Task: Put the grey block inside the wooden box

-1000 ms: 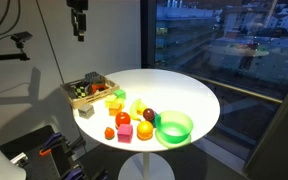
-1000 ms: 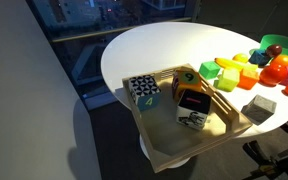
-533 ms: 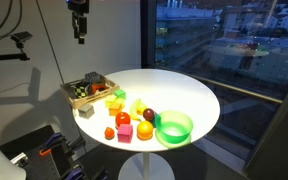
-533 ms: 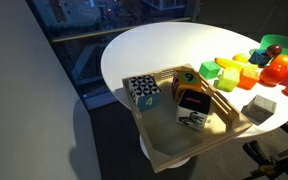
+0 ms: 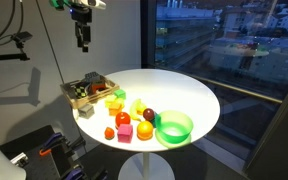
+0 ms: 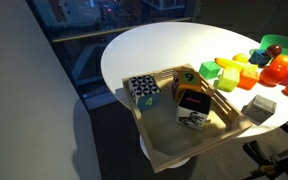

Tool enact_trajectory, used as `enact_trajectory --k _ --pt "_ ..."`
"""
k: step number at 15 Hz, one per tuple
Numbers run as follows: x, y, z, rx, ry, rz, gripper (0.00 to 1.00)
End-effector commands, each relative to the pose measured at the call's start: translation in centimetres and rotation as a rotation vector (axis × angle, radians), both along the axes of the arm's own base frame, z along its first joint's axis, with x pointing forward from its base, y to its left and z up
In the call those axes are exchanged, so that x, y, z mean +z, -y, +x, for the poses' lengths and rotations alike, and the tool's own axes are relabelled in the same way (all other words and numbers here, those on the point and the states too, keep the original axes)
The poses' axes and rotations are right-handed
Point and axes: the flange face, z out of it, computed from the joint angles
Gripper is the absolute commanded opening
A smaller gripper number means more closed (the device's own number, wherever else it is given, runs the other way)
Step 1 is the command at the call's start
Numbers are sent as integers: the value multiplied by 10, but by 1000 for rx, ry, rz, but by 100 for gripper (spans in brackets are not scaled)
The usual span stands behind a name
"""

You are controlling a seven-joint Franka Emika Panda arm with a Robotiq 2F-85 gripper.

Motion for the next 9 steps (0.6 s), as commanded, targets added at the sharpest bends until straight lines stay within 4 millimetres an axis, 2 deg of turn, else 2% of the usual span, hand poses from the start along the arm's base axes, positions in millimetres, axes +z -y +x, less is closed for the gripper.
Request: enact_trajectory --k 1,9 --pt "-14 2 -2 53 30 -30 100" --pt "-55 -1 -15 194 140 -32 100"
